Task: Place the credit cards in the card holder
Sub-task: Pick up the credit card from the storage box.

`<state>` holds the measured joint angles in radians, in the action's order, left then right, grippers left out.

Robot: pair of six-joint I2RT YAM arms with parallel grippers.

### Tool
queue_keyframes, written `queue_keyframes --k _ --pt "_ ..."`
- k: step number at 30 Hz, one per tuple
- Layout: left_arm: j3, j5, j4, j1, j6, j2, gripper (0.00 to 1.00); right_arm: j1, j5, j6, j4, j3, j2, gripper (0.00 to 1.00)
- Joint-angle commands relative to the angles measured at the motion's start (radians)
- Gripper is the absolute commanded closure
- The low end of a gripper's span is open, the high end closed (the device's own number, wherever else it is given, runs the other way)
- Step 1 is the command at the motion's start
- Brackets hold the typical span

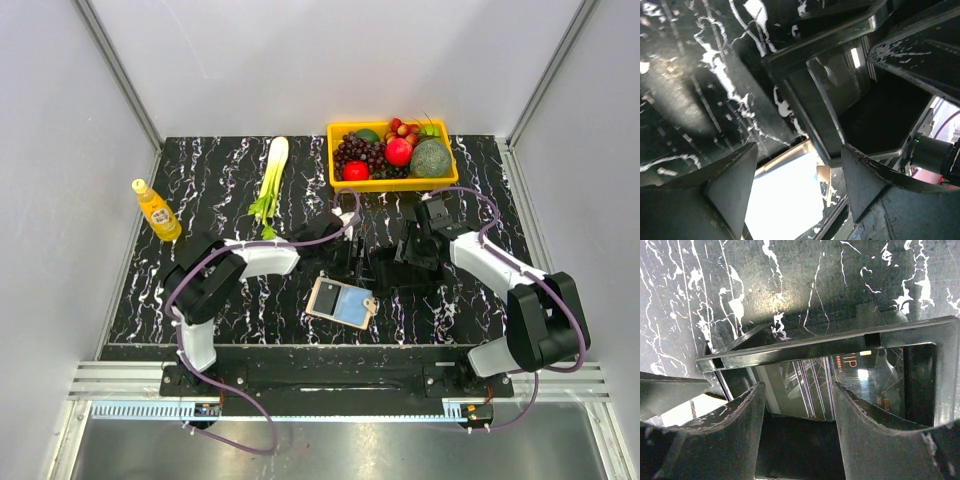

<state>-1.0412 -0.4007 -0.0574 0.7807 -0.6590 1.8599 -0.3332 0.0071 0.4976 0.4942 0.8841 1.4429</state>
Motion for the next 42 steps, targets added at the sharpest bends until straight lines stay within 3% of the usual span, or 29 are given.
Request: queue_keyframes --k 1,14,26,30,36,42 --pt "-0.069 -0.050 -0.091 0.018 -0.045 0.039 0.29 0.013 -0.032 -0.001 -0.023 -0.008 0.011 0.37" --pt "-0.082 -0.107 -0.160 0.040 -0.111 0.131 0.54 0.017 -0.194 -0.019 -0.092 -0.023 0.097 0.44" --pt "-0.072 -0.112 -0.160 0.045 -0.111 0.133 0.60 0.017 -0.280 0.006 -0.154 -0.034 0.017 0.53" --pt "-0.069 -0.109 -0.159 0.046 -0.111 0.131 0.61 0.017 -0.230 0.009 -0.152 -0.043 0.008 0.54" --pt "-0.049 -0.093 -0.165 0.046 -0.120 0.113 0.65 0.017 0.026 0.009 -0.023 -0.028 -0.032 0.43" --pt "-0.049 -0.072 -0.150 0.046 -0.142 0.096 0.70 0.017 0.094 0.016 0.072 -0.007 -0.062 0.40"
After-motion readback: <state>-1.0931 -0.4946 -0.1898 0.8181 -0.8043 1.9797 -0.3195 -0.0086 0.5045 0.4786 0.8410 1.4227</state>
